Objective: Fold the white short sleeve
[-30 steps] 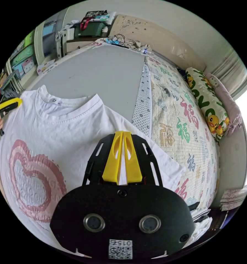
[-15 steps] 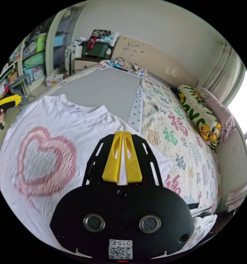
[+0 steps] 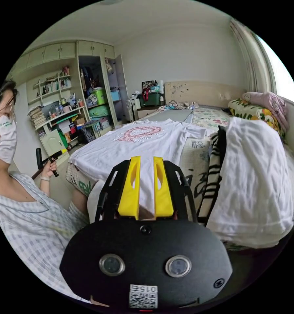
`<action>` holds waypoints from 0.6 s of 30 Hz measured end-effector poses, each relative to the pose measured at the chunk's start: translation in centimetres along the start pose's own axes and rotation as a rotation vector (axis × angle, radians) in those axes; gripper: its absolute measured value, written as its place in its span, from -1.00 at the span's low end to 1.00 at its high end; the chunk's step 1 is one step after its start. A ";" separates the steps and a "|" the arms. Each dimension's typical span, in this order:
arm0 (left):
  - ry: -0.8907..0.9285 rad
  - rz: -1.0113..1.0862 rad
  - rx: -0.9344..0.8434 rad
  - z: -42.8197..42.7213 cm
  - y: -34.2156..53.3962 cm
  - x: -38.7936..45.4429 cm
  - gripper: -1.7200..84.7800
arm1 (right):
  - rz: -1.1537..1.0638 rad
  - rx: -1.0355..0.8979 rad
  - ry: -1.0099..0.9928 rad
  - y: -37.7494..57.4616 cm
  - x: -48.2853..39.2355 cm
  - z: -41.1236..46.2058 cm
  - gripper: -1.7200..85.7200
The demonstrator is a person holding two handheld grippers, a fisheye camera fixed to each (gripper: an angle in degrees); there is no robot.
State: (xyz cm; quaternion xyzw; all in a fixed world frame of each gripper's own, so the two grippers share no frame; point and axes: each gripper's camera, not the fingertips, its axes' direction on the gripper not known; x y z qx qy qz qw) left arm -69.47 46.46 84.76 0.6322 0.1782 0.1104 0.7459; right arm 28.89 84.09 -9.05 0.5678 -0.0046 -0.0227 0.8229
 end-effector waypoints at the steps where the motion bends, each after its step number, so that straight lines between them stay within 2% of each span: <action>1: -0.002 -0.046 -0.022 0.0 0.8 -0.9 -0.74 | 0.075 -0.006 0.016 1.2 1.2 0.8 -0.72; 4: -0.051 -0.056 -0.104 0.7 1.8 -1.3 -0.70 | 0.170 -0.018 0.092 2.8 3.1 3.0 -0.66; 7: 0.092 -0.024 -0.101 1.1 3.0 -0.8 -0.72 | 0.222 -0.088 0.086 2.4 4.4 5.2 -0.65; 13: 0.005 -0.048 -0.078 -0.5 4.7 -1.3 -0.74 | 0.300 -0.037 0.242 2.1 5.9 4.8 -0.62; 18: -0.056 -0.054 -0.065 -1.8 6.2 -1.3 -0.71 | 0.313 -0.088 0.169 1.8 8.4 6.2 -0.65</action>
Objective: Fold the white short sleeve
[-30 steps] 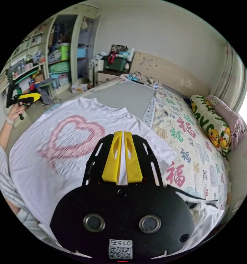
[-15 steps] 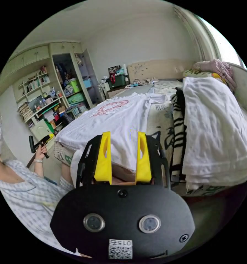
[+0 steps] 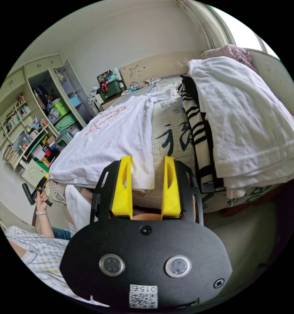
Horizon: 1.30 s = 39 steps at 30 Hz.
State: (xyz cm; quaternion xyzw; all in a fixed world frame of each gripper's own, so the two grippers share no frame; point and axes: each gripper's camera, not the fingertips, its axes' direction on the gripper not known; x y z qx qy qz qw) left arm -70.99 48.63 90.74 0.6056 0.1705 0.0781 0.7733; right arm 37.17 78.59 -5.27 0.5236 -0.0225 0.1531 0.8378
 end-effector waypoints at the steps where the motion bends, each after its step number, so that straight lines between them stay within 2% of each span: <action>1: -0.007 -0.004 0.002 -0.2 0.1 0.1 -0.71 | 0.006 0.003 -0.003 -0.2 0.3 -0.1 -0.65; 3: -0.019 0.005 -0.004 -0.5 0.1 0.3 -0.72 | 0.015 0.011 -0.010 -0.4 0.7 -0.2 -0.68; 5: -0.017 0.013 -0.016 -1.0 -0.1 0.4 -0.78 | -0.022 0.022 -0.101 -0.5 1.1 -0.6 -0.83; 8: 0.032 0.029 -0.028 -1.7 -0.6 0.5 -0.91 | 0.003 0.060 -0.122 -0.8 1.9 -1.5 -0.96; 15: 0.030 0.035 0.016 -4.2 -1.2 0.7 -0.95 | 0.031 0.103 -0.119 -1.5 2.1 -2.7 -0.98; 20: 0.018 0.017 -0.008 -2.6 -1.2 0.9 -0.96 | -0.029 -0.002 0.024 -3.4 -1.2 0.2 -0.98; 27: -0.004 0.035 0.015 -2.3 -2.7 2.6 -0.95 | -0.114 0.005 0.184 -4.6 -6.3 0.6 -0.97; 30: -0.010 0.041 0.012 -2.0 -3.8 3.4 -0.93 | -0.079 -0.001 0.152 -5.5 -6.7 -0.4 -0.96; 35: -0.053 0.046 -0.039 -2.5 -6.7 4.7 -0.84 | -0.006 -0.003 -0.071 -8.1 -4.7 -4.4 -0.95; 39: -0.109 0.089 -0.042 -4.0 -9.7 6.3 -0.82 | -0.050 0.080 -0.082 -10.5 -4.4 -9.1 -0.94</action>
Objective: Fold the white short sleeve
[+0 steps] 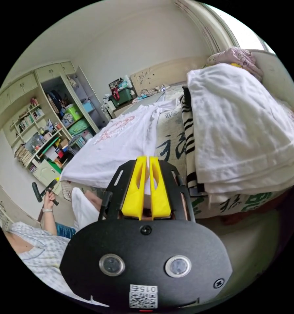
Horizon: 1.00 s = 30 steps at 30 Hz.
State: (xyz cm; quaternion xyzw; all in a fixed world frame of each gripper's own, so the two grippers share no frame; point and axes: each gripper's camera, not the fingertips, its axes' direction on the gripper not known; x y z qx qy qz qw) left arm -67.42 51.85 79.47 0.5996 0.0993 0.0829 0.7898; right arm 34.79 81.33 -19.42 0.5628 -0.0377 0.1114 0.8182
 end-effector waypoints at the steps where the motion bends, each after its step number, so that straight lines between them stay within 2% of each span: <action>1: 0.000 -0.004 0.019 -0.5 -1.7 0.6 -0.82 | -0.023 0.020 0.057 -1.5 -0.4 -1.1 -0.93; 4: 0.028 0.081 0.045 -0.2 -7.7 4.7 -0.78 | -0.068 0.016 0.140 -7.2 -1.5 -1.9 -0.88; 9: 0.165 0.341 0.038 6.1 -19.3 16.6 -0.77 | -0.138 0.009 0.085 -19.0 -4.1 1.8 -0.78; 12: 0.263 0.474 -0.009 13.6 -26.9 25.6 -0.77 | -0.074 -0.036 0.086 -27.2 -3.6 7.8 -0.76; 14: 0.302 0.560 -0.052 20.9 -32.4 33.2 -0.76 | 0.046 -0.107 0.086 -33.3 -1.2 13.2 -0.75; 18: 0.296 0.590 -0.163 33.7 -39.4 44.4 -0.71 | 0.189 -0.147 0.116 -40.3 2.7 19.0 -0.72; 20: 0.314 0.635 -0.286 43.1 -43.5 52.1 -0.68 | 0.250 -0.193 0.133 -41.9 5.2 21.9 -0.75; 23: 0.318 0.645 -0.366 53.9 -47.5 60.5 -0.69 | 0.219 -0.205 0.068 -43.5 4.9 20.8 -0.80; 26: 0.347 0.602 -0.414 63.1 -49.9 67.2 -0.71 | 0.226 -0.203 0.084 -44.6 4.3 19.6 -0.83; 30: 0.356 0.615 -0.510 70.8 -50.1 73.5 -0.70 | 0.222 -0.199 0.073 -45.5 3.7 18.0 -0.85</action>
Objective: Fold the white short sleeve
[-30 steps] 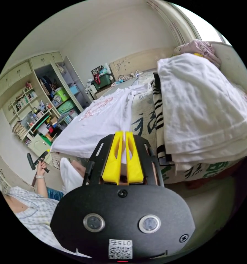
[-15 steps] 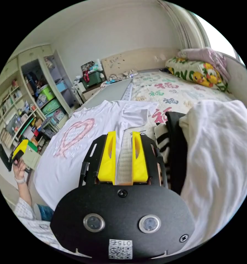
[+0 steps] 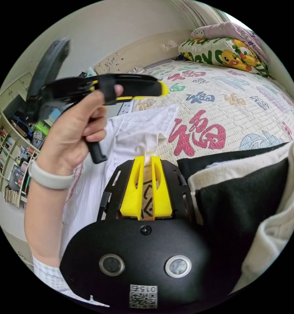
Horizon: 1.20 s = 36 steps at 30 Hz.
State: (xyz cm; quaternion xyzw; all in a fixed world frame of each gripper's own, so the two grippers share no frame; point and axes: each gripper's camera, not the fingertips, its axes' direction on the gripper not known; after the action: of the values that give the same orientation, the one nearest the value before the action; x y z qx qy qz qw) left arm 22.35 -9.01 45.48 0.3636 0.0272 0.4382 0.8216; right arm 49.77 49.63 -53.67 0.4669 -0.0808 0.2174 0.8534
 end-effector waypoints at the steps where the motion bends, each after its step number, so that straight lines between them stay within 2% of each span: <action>1: -0.041 0.016 -0.043 1.9 -1.3 0.5 -0.69 | -0.001 -0.001 0.002 0.0 -0.2 -0.6 -0.85; 5: -0.064 -0.015 -0.113 6.7 -2.4 0.1 -0.72 | -0.004 0.005 0.000 0.4 -0.4 -2.5 -0.86; 10: -0.040 -0.072 -0.078 5.7 -2.5 -2.5 -0.86 | -0.018 0.021 -0.031 1.8 0.0 -4.8 -0.88; 15: -0.012 -0.116 0.136 -2.1 0.1 -7.6 -0.95 | -0.085 0.075 -0.088 4.5 0.2 -7.8 -0.94; 17: -0.042 -0.120 0.222 -6.8 2.9 -10.7 -0.96 | -0.173 0.130 -0.129 6.5 -0.2 -9.9 -0.95; 21: -0.088 -0.094 0.250 -12.5 9.0 -15.1 -0.96 | -0.348 0.160 -0.207 9.5 -1.9 -12.3 -0.96; 23: -0.057 -0.101 0.248 -14.9 14.2 -17.8 -0.96 | -0.497 0.095 -0.255 11.5 -3.7 -12.2 -0.97; 28: -0.027 -0.118 0.160 -14.9 23.4 -21.3 -0.95 | -0.713 -0.039 -0.259 15.7 -6.1 -10.8 -0.96; 31: -0.020 -0.150 0.119 -14.5 26.7 -23.3 -0.92 | -0.736 -0.072 -0.325 17.1 -5.4 -11.4 -0.94; 33: -0.029 -0.150 0.109 -15.0 27.7 -24.2 -0.85 | -0.705 -0.042 -0.350 17.2 -4.0 -12.3 -0.81; 36: -0.051 -0.170 0.164 -16.8 28.0 -25.6 -0.79 | -0.598 0.064 -0.294 17.3 -1.5 -13.1 -0.77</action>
State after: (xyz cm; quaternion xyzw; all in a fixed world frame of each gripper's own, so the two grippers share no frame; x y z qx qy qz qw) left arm -19.10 -8.53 43.54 0.4371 0.0731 0.3538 0.8237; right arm 39.85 68.23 -48.28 0.5230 -0.0558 -0.1101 0.8434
